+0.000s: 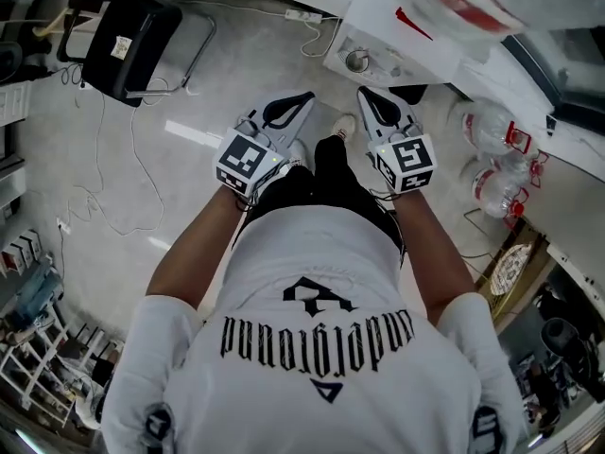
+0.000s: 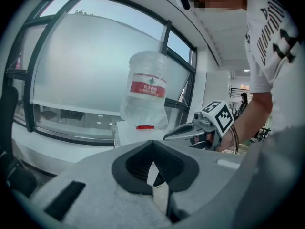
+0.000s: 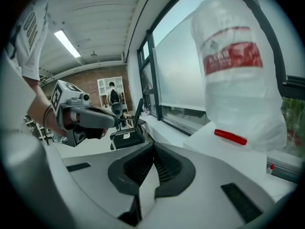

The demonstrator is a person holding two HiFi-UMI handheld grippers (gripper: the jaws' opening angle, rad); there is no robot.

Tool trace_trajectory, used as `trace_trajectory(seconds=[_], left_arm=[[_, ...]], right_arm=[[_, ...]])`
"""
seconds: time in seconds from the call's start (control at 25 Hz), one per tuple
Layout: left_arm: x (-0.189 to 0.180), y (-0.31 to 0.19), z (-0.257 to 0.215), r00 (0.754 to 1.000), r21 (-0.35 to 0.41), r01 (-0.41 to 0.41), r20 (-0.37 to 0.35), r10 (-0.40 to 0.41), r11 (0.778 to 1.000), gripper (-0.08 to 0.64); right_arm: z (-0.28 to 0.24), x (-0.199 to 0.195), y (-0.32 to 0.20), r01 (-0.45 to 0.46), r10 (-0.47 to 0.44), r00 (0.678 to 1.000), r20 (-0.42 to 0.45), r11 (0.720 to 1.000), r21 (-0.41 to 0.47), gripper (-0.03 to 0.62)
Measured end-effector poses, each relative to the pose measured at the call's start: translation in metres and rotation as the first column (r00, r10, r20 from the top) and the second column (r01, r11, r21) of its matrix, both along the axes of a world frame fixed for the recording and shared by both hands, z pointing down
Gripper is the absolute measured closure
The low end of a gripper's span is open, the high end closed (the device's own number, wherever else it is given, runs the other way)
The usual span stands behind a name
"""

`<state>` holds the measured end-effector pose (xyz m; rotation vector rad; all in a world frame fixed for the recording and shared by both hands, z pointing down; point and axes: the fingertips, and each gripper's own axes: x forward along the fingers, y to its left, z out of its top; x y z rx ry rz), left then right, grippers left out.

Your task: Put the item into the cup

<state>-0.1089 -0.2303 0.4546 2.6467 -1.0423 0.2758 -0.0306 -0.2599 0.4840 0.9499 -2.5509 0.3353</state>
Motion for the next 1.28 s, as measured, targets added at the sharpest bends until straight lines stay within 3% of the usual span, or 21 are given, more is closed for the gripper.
trace_trajectory(seconds=[0.2,0.4,0.68,0.92,1.28], left_arm=[[-0.016,0.019,-0.051,0.999,0.074,0.021,0.036,-0.024,0.997,0.548],[-0.026,0.043,-0.096,0.998,0.1,0.043,-0.043,-0.038,0.994,0.548],[-0.033,0.074,-0.146,0.996,0.145,0.038,-0.081,-0.026,0.989,0.548],[-0.046,0.093,-0.175,0.994,0.19,0.062,-0.104,-0.043,0.98,0.548],[-0.048,0.101,-0.18,0.993,0.205,0.05,-0.116,-0.027,0.977,0.548]], right_arm=[[-0.063,-0.01,0.026,0.025,-0.027,0.999,0.031,0.997,0.068,0.577],[-0.119,-0.019,0.052,0.015,-0.025,0.997,0.074,0.991,0.134,0.577],[-0.179,-0.023,0.089,0.023,-0.048,0.993,0.111,0.977,0.213,0.577],[-0.212,-0.03,0.112,0.05,-0.083,0.991,0.108,0.958,0.282,0.577],[-0.225,-0.025,0.119,0.03,-0.065,0.992,0.105,0.953,0.303,0.577]])
